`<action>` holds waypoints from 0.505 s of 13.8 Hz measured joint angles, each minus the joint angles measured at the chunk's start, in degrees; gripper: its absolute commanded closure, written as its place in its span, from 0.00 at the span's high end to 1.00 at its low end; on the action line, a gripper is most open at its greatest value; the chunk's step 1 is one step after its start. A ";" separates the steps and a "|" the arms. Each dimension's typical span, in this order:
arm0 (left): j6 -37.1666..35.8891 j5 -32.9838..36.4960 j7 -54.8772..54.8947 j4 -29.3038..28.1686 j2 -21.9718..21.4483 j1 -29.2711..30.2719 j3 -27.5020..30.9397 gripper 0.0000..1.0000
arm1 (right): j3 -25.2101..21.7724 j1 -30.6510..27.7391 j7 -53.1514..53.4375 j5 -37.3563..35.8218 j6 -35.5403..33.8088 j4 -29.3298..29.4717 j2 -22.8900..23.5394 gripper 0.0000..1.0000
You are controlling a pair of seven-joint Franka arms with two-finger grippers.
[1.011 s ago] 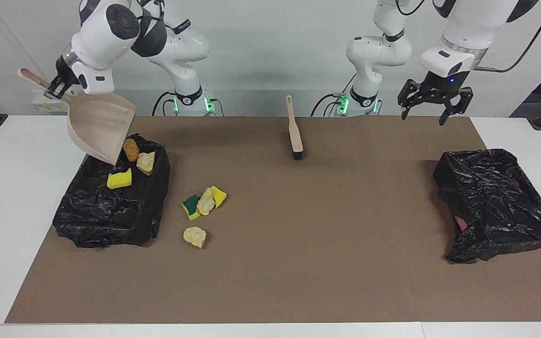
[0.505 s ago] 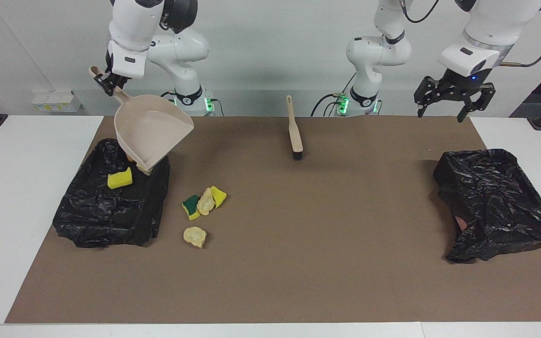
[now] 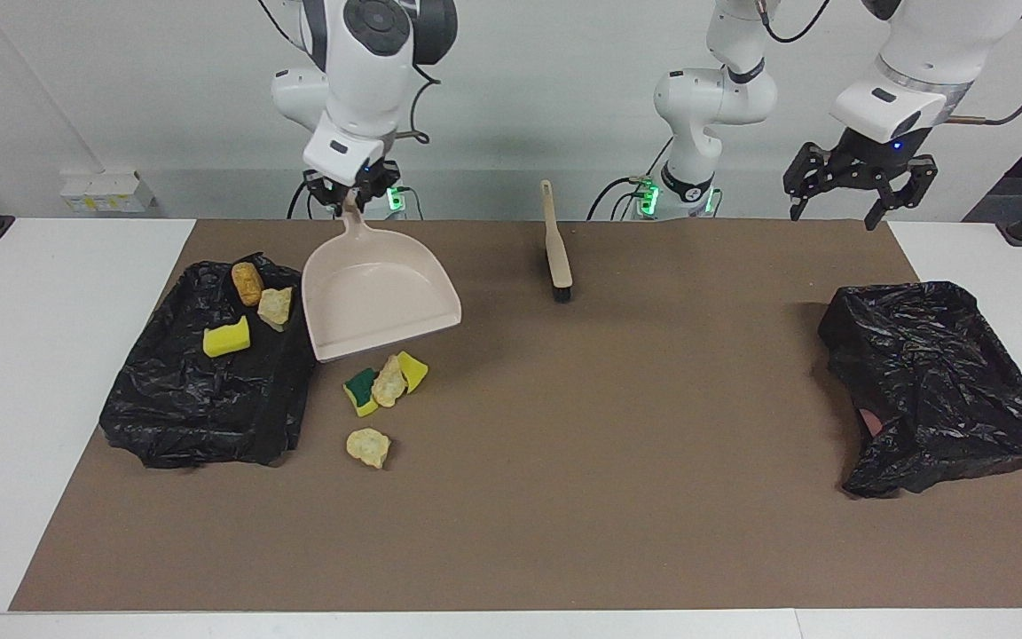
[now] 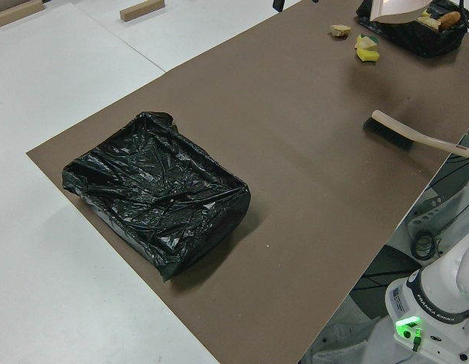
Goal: Sweep and dump trash in bin
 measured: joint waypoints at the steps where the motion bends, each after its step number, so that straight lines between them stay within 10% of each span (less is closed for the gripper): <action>1: 0.05 -0.02 0.00 0.00 0.00 0.13 0.00 1.00 | 2.44 0.03 7.89 0.99 1.64 2.75 4.04 0.00; 7: 0.12 -0.05 -0.02 -0.01 0.00 0.25 -0.07 1.00 | 12.92 1.50 29.84 1.10 16.29 15.88 24.00 0.00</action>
